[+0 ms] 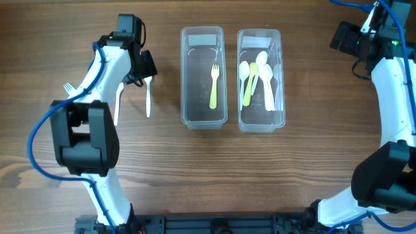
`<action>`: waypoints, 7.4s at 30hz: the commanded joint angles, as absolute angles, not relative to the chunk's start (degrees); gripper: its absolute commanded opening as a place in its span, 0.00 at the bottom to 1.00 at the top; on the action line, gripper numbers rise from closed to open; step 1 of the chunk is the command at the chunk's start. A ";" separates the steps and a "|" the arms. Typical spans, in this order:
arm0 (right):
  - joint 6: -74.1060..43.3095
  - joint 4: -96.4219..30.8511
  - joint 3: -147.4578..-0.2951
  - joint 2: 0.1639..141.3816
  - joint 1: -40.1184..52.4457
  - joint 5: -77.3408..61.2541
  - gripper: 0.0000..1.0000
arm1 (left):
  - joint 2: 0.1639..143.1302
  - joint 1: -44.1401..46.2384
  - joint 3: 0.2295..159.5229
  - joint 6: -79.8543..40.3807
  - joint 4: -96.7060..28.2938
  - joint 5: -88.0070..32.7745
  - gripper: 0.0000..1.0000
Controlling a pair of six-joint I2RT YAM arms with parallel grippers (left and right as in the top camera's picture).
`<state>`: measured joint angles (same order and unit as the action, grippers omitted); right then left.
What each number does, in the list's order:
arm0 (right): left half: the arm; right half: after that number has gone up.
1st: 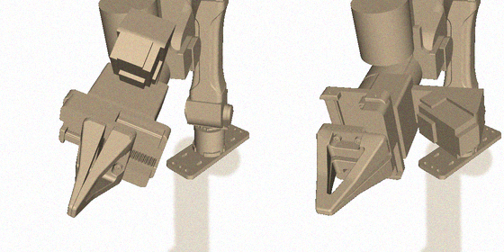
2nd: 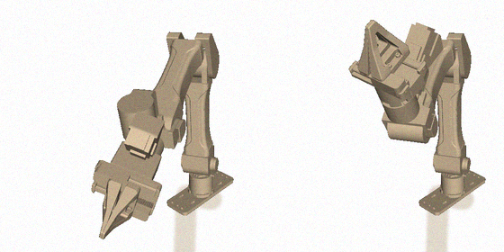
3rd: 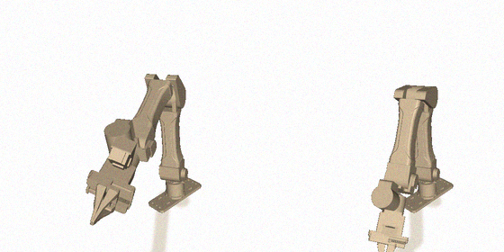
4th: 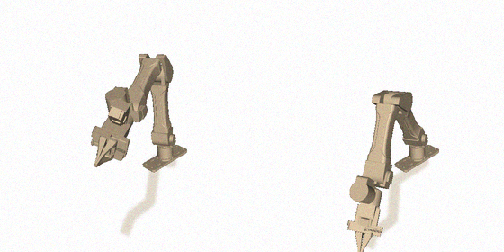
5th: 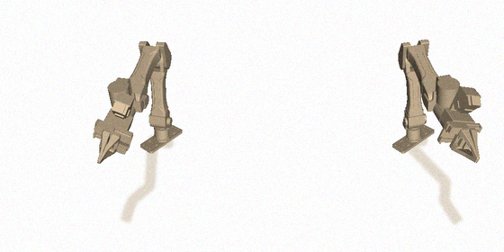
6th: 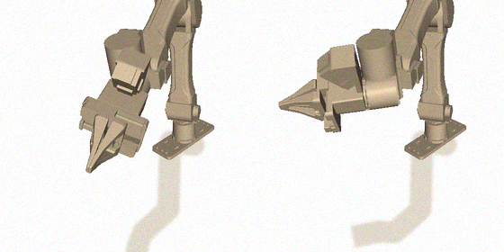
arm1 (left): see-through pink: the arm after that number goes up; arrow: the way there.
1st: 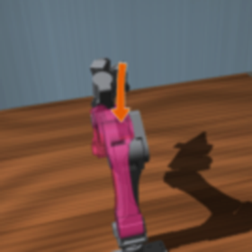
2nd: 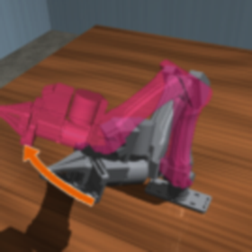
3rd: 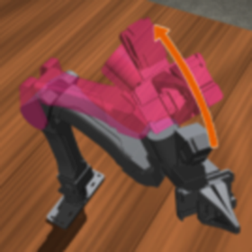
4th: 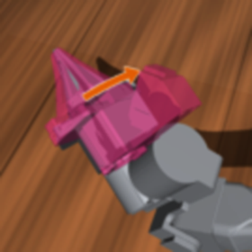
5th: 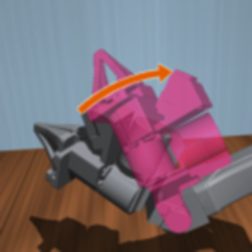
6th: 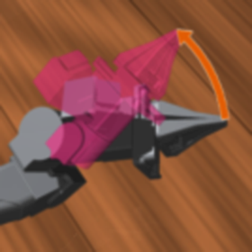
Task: Pack container
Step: 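Move the left gripper back and grasp a white fork by its handle, then carry the white fork into the left container and release it, then return the left gripper and grasp a second white fork, then place the second white fork into the left container, then move the left gripper back and grasp the third white fork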
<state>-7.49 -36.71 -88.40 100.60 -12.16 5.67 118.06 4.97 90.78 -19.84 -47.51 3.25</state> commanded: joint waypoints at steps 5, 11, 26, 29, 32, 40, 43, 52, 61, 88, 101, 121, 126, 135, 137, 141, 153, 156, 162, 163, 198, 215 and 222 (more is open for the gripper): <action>-7.51 -36.49 -89.41 99.88 -12.08 6.63 0.99 | 124.86 5.13 90.26 -12.38 -47.16 0.51 0.49; -7.51 -36.49 -89.41 99.88 -12.08 6.63 1.00 | 125.45 5.13 90.21 -4.38 -45.56 0.03 0.56; -7.51 -36.49 -89.41 99.88 -12.08 6.63 1.00 | 125.47 5.08 90.21 -3.88 -46.44 -2.11 0.15; -7.51 -36.49 -89.41 99.88 -12.08 6.63 1.00 | 124.31 5.08 90.37 -3.97 -46.92 -2.09 0.14; -7.49 -36.49 -89.41 99.88 -12.08 6.63 1.00 | 121.47 5.02 90.70 -4.95 -46.92 -2.09 0.09; -7.53 -36.49 -89.41 99.88 -12.08 6.63 0.99 | 109.80 5.15 94.50 -9.78 -45.69 -2.74 0.04; -7.49 -36.49 -89.41 99.88 -12.08 6.63 1.00 | 105.14 6.28 94.74 -11.53 -43.20 -6.98 0.04; -7.51 -36.49 -89.41 99.88 -12.08 6.63 1.00 | 102.04 16.38 94.74 -17.43 -42.00 -9.34 0.04; -7.51 -36.49 -89.41 99.88 -12.08 6.63 1.00 | 105.97 22.83 94.74 -17.15 -41.10 -7.44 0.04; -7.51 -36.49 -89.41 99.88 -12.08 6.63 1.00 | 103.13 9.98 95.00 -9.17 -50.96 14.20 0.47; -7.49 -36.49 -89.41 99.88 -12.08 6.63 1.00 | 105.03 -4.78 94.32 -4.67 -58.15 7.73 0.41; -7.51 -36.49 -89.41 99.88 -12.08 6.63 1.00 | 105.03 -4.80 72.07 1.52 -40.84 2.07 0.41; -7.51 -36.49 -89.41 99.88 -12.08 6.63 1.00 | 105.54 -5.37 69.12 1.54 -37.01 3.07 0.41; -7.51 -36.49 -89.41 99.88 -12.08 6.63 1.00 | 111.42 -8.40 68.66 1.54 -33.45 3.03 0.42; -7.51 -36.49 -89.41 99.88 -12.08 6.63 0.99 | 112.53 -8.56 68.66 1.54 -32.77 3.01 0.41; -7.51 -36.49 -89.41 99.88 -12.08 6.63 1.00 | 113.21 -8.54 68.66 1.54 -31.51 2.17 0.41; -7.49 -36.49 -89.41 99.88 -12.08 6.63 1.00 | 112.92 -8.54 68.73 1.52 -31.46 -0.38 0.04; -7.51 -36.49 -89.41 99.88 -12.08 6.63 1.00 | 110.80 -8.54 71.02 1.52 -32.29 0.03 0.04; -7.49 -36.49 -89.41 99.88 -12.08 6.63 0.99 | 104.05 -7.35 83.05 0.82 -37.85 -1.96 0.04; -7.49 -36.49 -89.41 99.88 -12.08 6.63 0.99 | 102.98 -6.61 85.25 0.82 -38.72 -3.36 0.04; -7.51 -36.49 -89.41 99.88 -12.08 6.63 1.00 | 110.65 22.81 89.67 -13.91 -35.29 -9.39 0.54; -7.51 -36.49 -89.41 99.88 -12.08 6.63 1.00 | 100.55 -5.34 89.95 1.32 -53.36 4.82 0.60; -7.49 -36.49 -89.41 99.88 -12.08 6.63 1.00 | 103.33 -11.25 89.84 1.34 -53.47 4.40 0.54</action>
<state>-7.49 -36.73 -88.40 100.60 -12.16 5.67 100.77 -10.15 89.95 0.03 -53.39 4.51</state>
